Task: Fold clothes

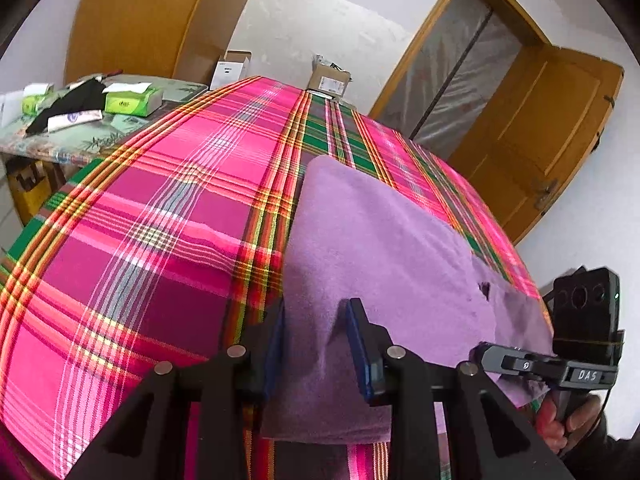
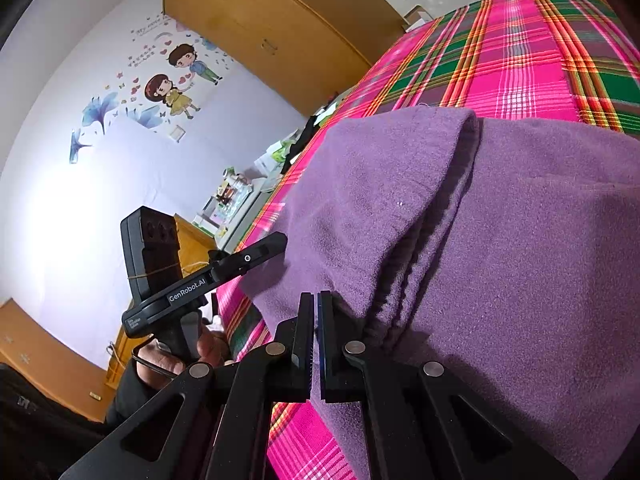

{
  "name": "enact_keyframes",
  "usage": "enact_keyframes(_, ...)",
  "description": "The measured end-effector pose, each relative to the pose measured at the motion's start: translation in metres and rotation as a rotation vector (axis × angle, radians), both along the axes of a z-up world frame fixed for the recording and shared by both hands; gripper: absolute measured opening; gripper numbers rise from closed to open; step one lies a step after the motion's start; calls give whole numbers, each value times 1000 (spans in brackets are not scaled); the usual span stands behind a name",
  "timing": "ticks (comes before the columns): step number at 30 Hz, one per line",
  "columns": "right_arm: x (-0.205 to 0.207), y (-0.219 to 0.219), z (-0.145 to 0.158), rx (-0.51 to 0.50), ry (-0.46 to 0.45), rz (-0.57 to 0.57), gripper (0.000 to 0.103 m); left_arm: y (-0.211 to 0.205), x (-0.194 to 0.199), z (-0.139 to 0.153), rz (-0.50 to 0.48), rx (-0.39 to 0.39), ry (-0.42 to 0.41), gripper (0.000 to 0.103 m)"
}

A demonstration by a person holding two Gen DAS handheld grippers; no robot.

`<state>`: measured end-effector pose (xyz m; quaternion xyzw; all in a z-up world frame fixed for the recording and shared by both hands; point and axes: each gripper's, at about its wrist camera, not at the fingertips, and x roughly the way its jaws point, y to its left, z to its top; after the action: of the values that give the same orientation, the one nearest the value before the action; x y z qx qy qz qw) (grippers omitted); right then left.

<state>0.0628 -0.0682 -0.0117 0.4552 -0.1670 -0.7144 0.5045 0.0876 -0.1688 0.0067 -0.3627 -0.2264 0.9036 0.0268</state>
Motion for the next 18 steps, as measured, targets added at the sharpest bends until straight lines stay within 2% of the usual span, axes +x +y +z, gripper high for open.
enact_keyframes(3, -1, 0, -1, -4, -3, 1, 1, 0, -1, 1, -7, -13, -17, 28)
enact_keyframes(5, 0, 0, -1, -5, -3, 1, 1, -1, -2, 1, -13, -23, -26, 22)
enact_keyframes(10, -1, 1, -3, -8, -5, 2, 1, -5, 0, 2, -20, 7, -19, 11)
enact_keyframes(18, 0, 5, -7, -11, -6, 1, 1, -3, 4, 15, -30, 22, 24, 10)
